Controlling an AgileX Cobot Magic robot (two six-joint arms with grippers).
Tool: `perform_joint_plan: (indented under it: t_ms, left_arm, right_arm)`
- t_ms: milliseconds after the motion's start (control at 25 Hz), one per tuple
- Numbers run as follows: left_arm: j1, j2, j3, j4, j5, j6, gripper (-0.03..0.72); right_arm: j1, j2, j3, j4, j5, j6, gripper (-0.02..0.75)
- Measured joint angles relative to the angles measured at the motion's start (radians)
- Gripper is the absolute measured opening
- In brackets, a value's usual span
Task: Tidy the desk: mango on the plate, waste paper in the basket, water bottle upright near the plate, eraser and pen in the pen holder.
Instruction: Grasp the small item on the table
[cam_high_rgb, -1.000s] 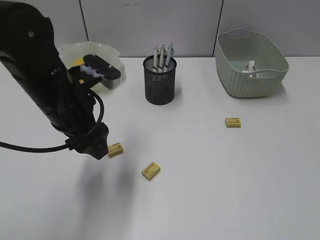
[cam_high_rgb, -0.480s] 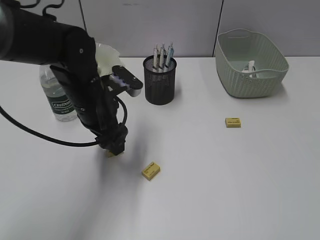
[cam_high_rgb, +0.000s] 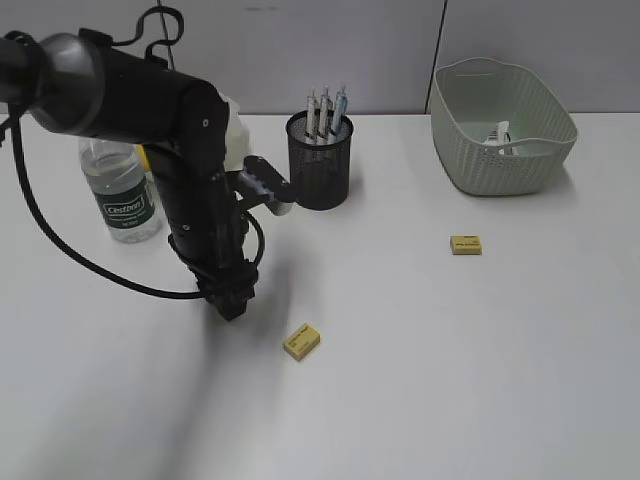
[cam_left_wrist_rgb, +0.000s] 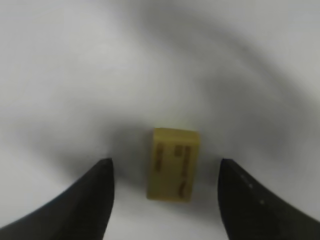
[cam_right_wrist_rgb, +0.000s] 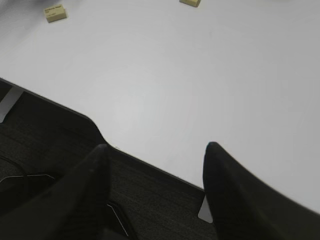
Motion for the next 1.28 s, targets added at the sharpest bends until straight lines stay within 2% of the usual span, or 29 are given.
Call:
perform_joint_plan:
  t_ms: [120, 280, 520, 720, 1040, 1280]
  left_arm:
    - [0.0, 0.018, 0.0, -0.005, -0.005, 0.0, 0.475]
    - [0.0, 0.019, 0.0, -0.001, -0.03, 0.0, 0.391]
    - [0.0, 0.027, -0.005, 0.0, -0.034, 0.0, 0.348]
    - [0.001, 0.034, -0.013, 0.007, -0.021, 0.0, 0.225]
    - [0.001, 0.032, -0.017, 0.005, -0.006, -0.001, 0.215]
    - [0.0, -0.056, -0.002, -0.047, 0.06, -0.012, 0.212]
  right_arm:
    - [0.0, 0.0, 0.0, 0.0, -0.007, 0.0, 0.467]
    - [0.0, 0.0, 0.0, 0.0, -0.049, 0.0, 0.467]
    - [0.0, 0.0, 0.0, -0.001, -0.076, 0.0, 0.467]
    - [0.0, 0.0, 0.0, -0.001, -0.078, 0.0, 0.467]
    - [0.0, 0.0, 0.0, 0.012, -0.097, 0.0, 0.467]
    - [0.0, 0.0, 0.0, 0.042, -0.116, 0.0, 0.467]
